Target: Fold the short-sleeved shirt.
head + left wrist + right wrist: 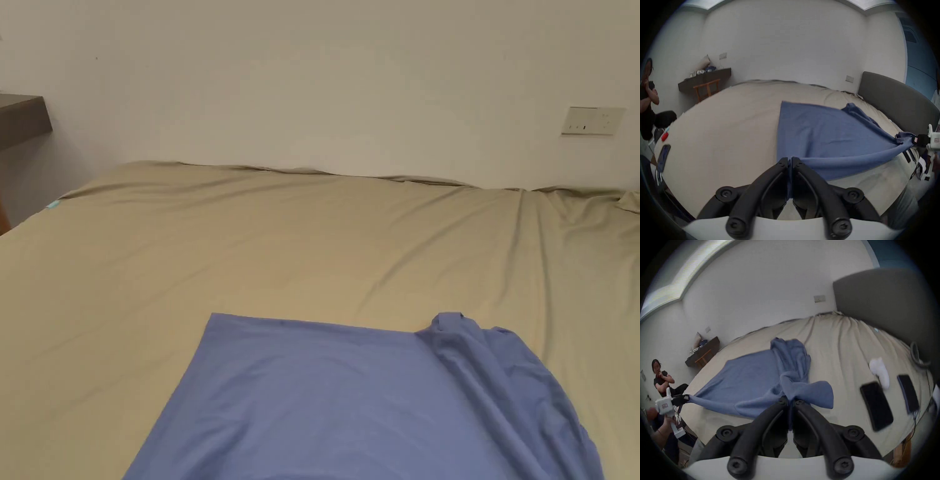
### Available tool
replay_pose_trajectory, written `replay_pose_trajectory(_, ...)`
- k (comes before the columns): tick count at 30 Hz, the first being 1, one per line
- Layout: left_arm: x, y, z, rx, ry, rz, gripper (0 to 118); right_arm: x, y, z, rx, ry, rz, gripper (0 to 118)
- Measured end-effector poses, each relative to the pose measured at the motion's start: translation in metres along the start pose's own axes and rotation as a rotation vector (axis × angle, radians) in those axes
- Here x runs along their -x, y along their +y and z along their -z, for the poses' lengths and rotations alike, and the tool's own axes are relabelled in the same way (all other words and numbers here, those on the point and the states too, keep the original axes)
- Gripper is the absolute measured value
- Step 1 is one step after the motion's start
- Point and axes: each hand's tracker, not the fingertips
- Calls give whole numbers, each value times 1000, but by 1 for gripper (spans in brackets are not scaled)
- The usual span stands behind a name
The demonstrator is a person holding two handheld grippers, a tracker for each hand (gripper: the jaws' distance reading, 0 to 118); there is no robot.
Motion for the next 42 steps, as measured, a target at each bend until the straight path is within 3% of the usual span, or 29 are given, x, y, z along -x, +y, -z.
replay_pose_trajectory(3,1,-16,7,52,-4,-25,6,-4,-13,9,16,0,18,6)
replay_pose_trajectory(4,1,-19,9,78,2,-42,14,-5,-13,11,22,-1,20,14)
replay_pose_trajectory(5,-1,-20,9,106,38,-73,32,-5,-13,12,35,-7,6,33)
replay_pose_trajectory(6,-2,-20,7,122,67,-95,72,-3,-11,9,40,-33,-21,74)
replay_pose_trajectory(7,-2,-20,3,136,77,-131,89,-1,-9,6,40,-35,-28,96)
replay_pose_trajectory(8,-2,-19,-3,130,62,-158,89,0,-7,2,39,-25,-44,101)
replay_pose_trajectory(12,-18,-15,-31,65,74,-126,89,17,-1,-19,-4,-59,-142,100)
replay_pose_trajectory(14,-31,-15,-40,44,93,-58,85,26,-2,-26,17,-75,-170,92)
replay_pose_trajectory(15,-38,-17,-46,34,94,-45,62,29,-4,-29,20,-74,-169,66)
replay_pose_trajectory(16,-44,-21,-52,-2,93,-38,22,30,-6,-33,22,-71,-169,29)
replay_pose_trajectory(17,-48,-25,-56,-23,90,-33,0,31,-11,-36,21,-73,-169,4)
replay_pose_trajectory(19,-54,-32,-58,-11,125,-10,0,33,-21,-41,0,-154,-178,3)
replay_pose_trajectory(21,-50,-35,-57,57,79,-12,0,26,-28,-43,35,-81,-120,3)
replay_pose_trajectory(27,-45,-33,-34,110,117,-34,1,16,-38,-39,71,-100,-96,3)
replay_pose_trajectory(28,-43,-32,-28,112,125,-35,14,14,-36,-38,72,-99,-94,3)
replay_pose_trajectory(29,-40,-31,-21,123,129,-30,38,13,-35,-37,72,-99,-92,3)
replay_pose_trajectory(30,-37,-30,-13,139,134,-30,77,13,-33,-36,71,-99,-90,3)
replay_pose_trajectory(31,-35,-28,-4,197,119,-32,84,12,-31,-35,73,-98,-87,3)
replay_pose_trajectory(37,-29,-27,30,233,111,-20,79,10,-24,-31,65,-102,-81,3)
replay_pose_trajectory(38,-29,-27,33,238,110,-16,64,15,-20,-31,71,-107,-76,3)
replay_pose_trajectory(39,-30,-28,33,234,111,-13,20,14,-20,-30,79,-109,-70,3)
replay_pose_trajectory(40,-29,-27,35,231,109,-14,4,11,-19,-27,95,-112,-63,3)
replay_pose_trajectory(42,-27,-25,35,229,90,-49,4,6,-17,-20,127,-109,-59,6)
